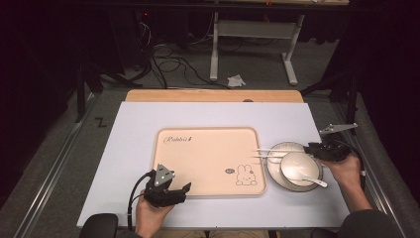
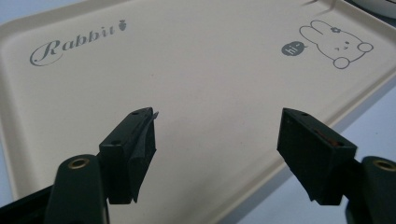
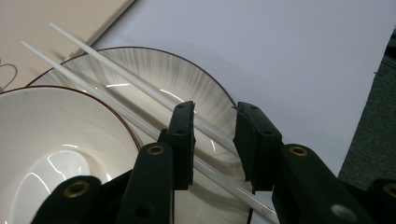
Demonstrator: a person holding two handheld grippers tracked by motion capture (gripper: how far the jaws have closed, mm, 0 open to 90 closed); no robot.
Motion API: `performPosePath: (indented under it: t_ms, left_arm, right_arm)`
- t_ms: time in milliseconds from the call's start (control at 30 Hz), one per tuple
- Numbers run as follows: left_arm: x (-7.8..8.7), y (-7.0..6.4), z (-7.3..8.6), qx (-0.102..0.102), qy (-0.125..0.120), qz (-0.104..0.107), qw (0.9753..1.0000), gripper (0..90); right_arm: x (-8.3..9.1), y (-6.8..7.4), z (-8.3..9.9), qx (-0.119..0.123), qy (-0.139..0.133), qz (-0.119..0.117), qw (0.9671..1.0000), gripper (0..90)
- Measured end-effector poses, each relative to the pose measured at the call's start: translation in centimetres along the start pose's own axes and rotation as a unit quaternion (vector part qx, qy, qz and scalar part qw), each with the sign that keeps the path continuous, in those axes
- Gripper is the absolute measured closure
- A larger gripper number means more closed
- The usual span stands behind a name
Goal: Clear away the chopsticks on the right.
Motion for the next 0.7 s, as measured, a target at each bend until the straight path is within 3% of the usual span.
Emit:
performPosePath:
  t_ms: [700]
  left_arm:
    - [-0.1,-0.2,0.0,-0.004,0.0,0.004,1.0,28.4]
  right_arm:
    - [-1.5,-0.4,0.4,0.003,0.033,-0.013,0.9994,70.5]
Point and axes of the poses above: each handheld gripper's, and its own axes: x roughly backward along the jaws, z roughly out of its underside, y roughly to its left, the point moved 7 cm from there along -x, roughly forward along the jaws
